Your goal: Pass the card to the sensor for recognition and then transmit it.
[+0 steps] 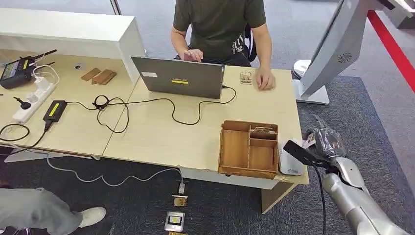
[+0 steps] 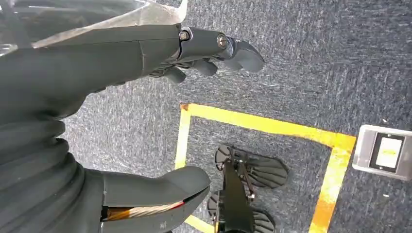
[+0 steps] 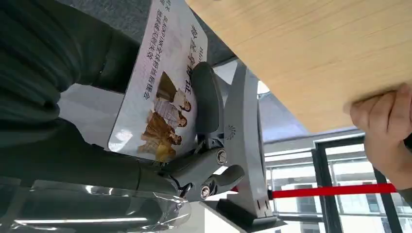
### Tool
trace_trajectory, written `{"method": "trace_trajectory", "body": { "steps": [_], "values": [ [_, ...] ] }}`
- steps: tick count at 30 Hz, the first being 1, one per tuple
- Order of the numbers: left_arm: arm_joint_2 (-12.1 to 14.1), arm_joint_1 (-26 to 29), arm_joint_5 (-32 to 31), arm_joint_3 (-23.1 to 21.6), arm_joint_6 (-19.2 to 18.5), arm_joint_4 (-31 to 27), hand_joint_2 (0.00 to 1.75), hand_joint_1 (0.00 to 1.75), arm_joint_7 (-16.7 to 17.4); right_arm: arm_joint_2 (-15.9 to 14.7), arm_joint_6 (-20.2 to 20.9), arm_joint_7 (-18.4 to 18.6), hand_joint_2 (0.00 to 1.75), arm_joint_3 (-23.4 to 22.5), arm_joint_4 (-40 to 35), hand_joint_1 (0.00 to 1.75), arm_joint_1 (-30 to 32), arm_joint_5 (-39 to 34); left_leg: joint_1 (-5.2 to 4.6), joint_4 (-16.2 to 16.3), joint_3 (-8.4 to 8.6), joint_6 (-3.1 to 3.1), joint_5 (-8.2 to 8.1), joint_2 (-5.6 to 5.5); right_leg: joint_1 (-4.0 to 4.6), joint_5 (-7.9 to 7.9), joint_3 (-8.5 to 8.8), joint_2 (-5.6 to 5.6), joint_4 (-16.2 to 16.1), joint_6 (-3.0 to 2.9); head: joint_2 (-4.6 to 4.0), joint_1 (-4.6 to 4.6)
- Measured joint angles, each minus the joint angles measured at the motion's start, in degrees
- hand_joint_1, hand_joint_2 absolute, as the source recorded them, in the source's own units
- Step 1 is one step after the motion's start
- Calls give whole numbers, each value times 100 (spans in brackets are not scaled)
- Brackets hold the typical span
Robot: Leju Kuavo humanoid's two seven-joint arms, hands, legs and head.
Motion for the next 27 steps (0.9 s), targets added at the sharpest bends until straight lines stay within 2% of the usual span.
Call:
{"method": "trace_trajectory", "body": {
  "steps": [8, 13, 22, 27],
  "values": [
    [0, -4, 0, 0, 0, 0, 175, 0, 22, -24, 55, 9, 175, 0, 4, 175, 21, -53, 0, 0, 0, 0, 0, 0, 0, 0, 0, 0, -1, 0, 0, 0],
    [17, -12, -2, 0, -24, 0, 175, 0, 33, -13, 28, 15, 175, -13, 7, 175, 271, -301, 0, 0, -1, 0, 0, -1, 0, 0, 0, -1, -1, 0, 0, 0],
    [28, -27, -13, 0, -188, 0, 175, 0, -223, -181, 24, -72, 175, -61, 22, 175, 604, -656, 0, 0, 0, 0, 0, -1, 0, 0, 1, 0, -2, 0, 0, 2],
    [28, -26, -20, 0, -223, 0, 175, 0, -254, -232, 5, -70, 175, -81, 22, 175, 790, -760, 0, 0, -1, 0, -1, -1, 0, -1, 1, 0, -2, 0, 0, 0]
  ]
}}
